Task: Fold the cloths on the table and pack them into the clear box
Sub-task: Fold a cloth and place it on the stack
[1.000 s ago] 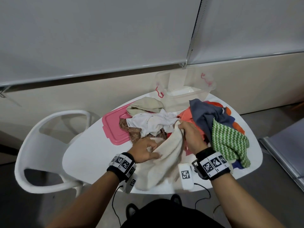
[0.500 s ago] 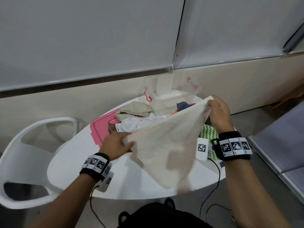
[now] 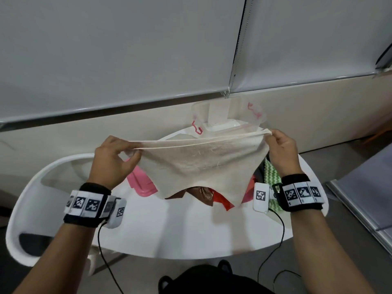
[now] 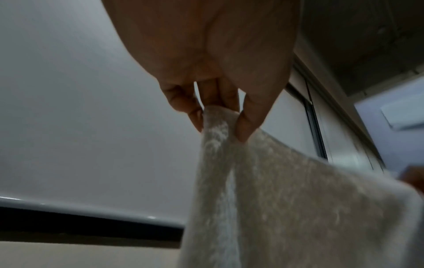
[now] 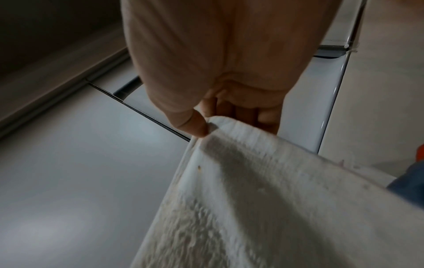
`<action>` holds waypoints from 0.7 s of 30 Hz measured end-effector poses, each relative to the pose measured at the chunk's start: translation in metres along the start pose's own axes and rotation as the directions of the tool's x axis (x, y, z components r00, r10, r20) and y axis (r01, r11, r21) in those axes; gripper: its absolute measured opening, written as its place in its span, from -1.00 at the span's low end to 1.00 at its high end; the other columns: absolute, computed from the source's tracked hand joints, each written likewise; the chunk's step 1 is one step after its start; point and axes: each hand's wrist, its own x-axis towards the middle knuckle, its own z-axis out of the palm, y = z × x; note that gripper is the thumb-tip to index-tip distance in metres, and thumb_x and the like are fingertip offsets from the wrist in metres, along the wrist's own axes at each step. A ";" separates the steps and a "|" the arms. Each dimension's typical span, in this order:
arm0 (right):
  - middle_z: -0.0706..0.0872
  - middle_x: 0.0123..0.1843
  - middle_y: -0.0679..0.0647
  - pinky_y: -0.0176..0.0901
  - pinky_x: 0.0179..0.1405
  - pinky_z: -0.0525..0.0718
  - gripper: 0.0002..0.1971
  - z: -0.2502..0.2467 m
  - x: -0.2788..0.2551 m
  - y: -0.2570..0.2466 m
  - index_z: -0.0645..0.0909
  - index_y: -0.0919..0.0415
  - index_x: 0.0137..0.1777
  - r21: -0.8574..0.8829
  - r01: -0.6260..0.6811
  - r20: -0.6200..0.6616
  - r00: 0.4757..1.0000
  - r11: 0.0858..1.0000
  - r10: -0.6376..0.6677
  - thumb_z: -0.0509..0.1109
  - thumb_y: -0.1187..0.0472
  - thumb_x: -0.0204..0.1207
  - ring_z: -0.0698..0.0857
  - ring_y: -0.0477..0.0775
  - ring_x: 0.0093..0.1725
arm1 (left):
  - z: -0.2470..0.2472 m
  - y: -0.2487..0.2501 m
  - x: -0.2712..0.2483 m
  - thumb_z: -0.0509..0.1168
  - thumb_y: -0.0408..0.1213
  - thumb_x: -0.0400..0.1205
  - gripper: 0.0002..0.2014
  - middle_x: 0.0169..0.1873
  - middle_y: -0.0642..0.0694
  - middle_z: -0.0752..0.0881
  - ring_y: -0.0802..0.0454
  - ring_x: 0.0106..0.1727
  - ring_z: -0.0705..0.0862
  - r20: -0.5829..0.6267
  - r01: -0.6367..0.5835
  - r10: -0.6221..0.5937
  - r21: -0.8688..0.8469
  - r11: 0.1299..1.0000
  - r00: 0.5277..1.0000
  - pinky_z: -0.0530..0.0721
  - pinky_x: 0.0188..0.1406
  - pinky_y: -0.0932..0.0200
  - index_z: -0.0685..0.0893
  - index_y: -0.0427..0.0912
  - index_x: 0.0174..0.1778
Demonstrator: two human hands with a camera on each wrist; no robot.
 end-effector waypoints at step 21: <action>0.78 0.10 0.13 -0.13 0.17 0.59 -0.76 0.051 0.010 0.092 0.75 0.26 0.23 -0.416 -0.102 0.293 0.926 0.904 0.240 0.37 0.22 0.64 0.69 0.09 0.12 | 0.047 -0.080 -0.041 0.51 -0.30 0.50 -0.78 -0.22 -0.05 0.82 -0.09 -0.15 0.75 0.434 0.206 -0.293 0.235 0.950 0.852 0.68 -0.03 0.05 0.74 0.12 -0.04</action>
